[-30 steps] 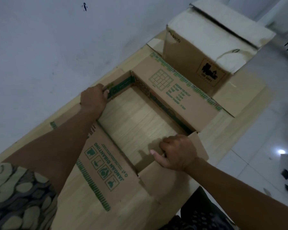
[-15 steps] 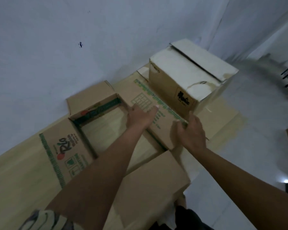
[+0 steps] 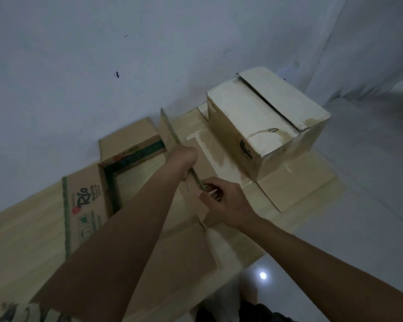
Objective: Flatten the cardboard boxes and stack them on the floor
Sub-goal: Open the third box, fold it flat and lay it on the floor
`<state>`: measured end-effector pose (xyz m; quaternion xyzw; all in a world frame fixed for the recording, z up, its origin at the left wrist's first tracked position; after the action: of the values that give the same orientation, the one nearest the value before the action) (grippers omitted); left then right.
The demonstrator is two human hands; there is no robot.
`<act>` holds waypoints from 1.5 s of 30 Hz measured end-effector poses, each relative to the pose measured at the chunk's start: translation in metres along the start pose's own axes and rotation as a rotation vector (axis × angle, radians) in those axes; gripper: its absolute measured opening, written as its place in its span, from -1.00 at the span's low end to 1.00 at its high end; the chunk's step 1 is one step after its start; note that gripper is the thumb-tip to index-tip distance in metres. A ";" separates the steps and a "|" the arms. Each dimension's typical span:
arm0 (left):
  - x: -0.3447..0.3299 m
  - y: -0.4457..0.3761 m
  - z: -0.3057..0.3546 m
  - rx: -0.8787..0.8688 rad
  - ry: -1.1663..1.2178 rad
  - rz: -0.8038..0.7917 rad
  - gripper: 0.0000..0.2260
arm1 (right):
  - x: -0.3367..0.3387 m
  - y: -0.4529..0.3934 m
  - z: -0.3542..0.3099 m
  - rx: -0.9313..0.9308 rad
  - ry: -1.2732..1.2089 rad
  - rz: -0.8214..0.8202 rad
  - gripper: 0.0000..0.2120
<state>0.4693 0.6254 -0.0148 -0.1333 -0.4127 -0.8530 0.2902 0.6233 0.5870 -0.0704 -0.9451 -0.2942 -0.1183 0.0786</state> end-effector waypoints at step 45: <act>0.414 0.173 -0.216 -0.307 0.442 0.480 -0.72 | -0.173 0.010 -0.194 -0.268 0.221 0.299 -0.54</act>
<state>0.2473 0.2119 0.1522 -0.0808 -0.1640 -0.8207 0.5413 0.4564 0.4433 0.0678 -0.9615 -0.1224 -0.2461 0.0008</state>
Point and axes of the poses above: each hand's wrist, its own y-axis away from the middle knuckle, its own x-axis out of the back of the hand, z = x × y, the point moved 2 cm from there along -y, towards the middle knuckle, and after that the axes turned 3 degrees about x, right-handed, at the moved point
